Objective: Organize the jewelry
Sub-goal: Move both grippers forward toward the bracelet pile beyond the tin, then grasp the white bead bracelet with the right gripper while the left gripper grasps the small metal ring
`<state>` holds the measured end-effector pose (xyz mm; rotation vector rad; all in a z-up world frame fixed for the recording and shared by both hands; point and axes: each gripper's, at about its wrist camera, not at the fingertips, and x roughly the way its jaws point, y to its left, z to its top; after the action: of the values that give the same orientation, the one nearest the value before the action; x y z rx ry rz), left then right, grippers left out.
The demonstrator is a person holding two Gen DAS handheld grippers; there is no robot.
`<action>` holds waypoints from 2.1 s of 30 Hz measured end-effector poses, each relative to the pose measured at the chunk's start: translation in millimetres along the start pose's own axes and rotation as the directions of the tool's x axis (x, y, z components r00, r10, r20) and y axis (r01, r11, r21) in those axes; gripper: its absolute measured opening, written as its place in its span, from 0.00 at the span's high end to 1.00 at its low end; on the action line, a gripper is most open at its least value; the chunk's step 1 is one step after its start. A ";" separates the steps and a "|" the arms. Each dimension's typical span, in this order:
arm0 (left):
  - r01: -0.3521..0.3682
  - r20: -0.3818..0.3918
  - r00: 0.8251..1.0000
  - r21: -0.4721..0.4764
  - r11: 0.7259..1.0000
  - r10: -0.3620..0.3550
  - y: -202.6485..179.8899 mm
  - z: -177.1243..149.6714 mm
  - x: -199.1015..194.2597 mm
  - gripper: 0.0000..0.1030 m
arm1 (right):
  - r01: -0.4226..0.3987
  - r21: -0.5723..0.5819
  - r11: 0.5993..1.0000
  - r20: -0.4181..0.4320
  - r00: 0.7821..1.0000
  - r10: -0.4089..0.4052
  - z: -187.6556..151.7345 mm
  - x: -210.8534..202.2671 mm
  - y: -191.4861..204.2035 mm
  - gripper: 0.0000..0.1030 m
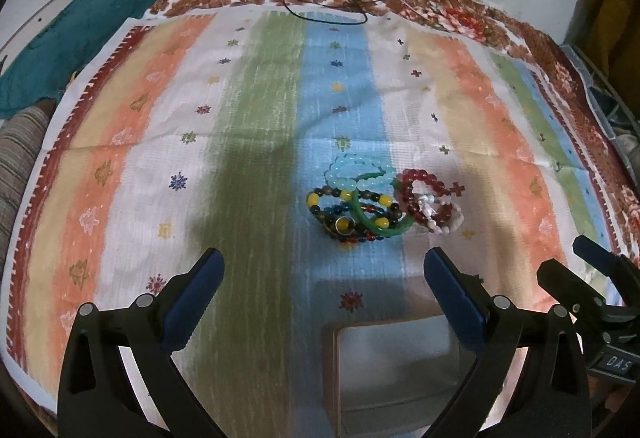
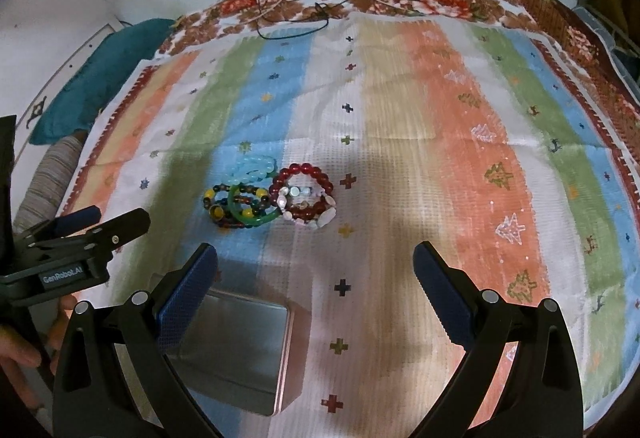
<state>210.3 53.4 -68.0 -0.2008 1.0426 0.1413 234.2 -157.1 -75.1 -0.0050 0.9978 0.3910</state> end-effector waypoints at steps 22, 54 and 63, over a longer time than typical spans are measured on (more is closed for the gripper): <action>0.017 -0.099 0.995 -0.012 1.000 -0.018 5.3 12.6 55.5 0.06 | 0.029 0.056 0.998 -0.103 0.994 -0.023 10.9 53.9 -11.4 0.04; 0.080 -0.230 0.972 0.097 0.992 -0.056 -14.1 20.4 112.5 0.62 | 0.048 0.086 0.995 -0.196 0.980 -0.030 26.5 117.3 -16.6 0.42; 0.072 -0.244 0.969 0.098 0.993 -0.046 -10.3 16.4 116.7 0.78 | 0.026 0.097 0.995 -0.229 0.973 -0.003 24.0 127.7 -16.7 0.67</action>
<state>284.2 49.6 -160.2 -0.1545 1.2816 0.0068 320.3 -127.6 -169.4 0.0336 1.2434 0.3320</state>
